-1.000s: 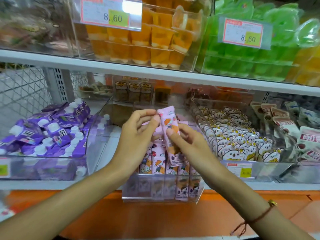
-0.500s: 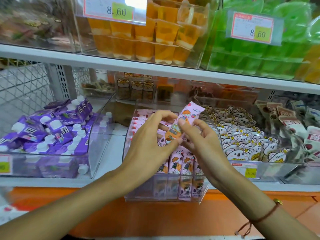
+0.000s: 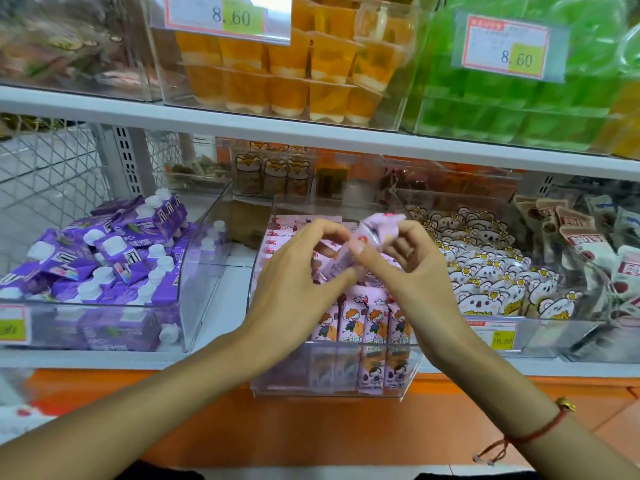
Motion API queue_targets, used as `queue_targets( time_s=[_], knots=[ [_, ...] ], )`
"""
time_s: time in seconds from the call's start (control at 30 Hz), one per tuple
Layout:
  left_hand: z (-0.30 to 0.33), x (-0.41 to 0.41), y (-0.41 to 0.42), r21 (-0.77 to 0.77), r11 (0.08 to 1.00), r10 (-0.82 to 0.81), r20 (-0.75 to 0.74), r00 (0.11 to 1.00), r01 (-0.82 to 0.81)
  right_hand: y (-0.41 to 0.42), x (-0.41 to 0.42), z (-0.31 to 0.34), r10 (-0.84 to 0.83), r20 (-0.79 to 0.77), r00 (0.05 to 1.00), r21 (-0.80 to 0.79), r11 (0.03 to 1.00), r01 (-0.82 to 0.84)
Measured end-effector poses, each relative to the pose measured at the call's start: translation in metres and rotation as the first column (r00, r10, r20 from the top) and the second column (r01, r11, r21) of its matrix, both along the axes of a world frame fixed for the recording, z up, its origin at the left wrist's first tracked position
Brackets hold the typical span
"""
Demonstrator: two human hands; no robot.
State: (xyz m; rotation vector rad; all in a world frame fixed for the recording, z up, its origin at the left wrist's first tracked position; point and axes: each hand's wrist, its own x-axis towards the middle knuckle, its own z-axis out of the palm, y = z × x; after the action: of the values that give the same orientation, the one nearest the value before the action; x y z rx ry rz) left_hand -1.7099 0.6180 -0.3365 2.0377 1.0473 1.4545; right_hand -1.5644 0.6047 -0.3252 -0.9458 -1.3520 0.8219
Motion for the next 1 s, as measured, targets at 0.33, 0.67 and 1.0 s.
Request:
queue_targets(
  time_s=[0.33, 0.67, 1.0],
  knots=[
    [0.008, -0.004, 0.001, -0.573, 0.726, -0.128, 0.431, 0.893, 0.38, 0.002, 0.005, -0.002, -0.009, 0.126, 0.992, -0.173, 0.984, 0.031],
    [0.008, -0.011, 0.008, -0.347, 0.853, -0.29, 0.305, 0.907, 0.39, 0.001, 0.014, -0.001, 0.089, 0.284, 0.955, 0.066, 0.992, -0.112],
    [0.007, -0.009, 0.009, -0.354, 0.835, -0.256, 0.429, 0.866, 0.422, -0.001, 0.015, -0.002, -0.057, 0.42, 0.906, 0.157, 0.988, -0.01]
  ],
)
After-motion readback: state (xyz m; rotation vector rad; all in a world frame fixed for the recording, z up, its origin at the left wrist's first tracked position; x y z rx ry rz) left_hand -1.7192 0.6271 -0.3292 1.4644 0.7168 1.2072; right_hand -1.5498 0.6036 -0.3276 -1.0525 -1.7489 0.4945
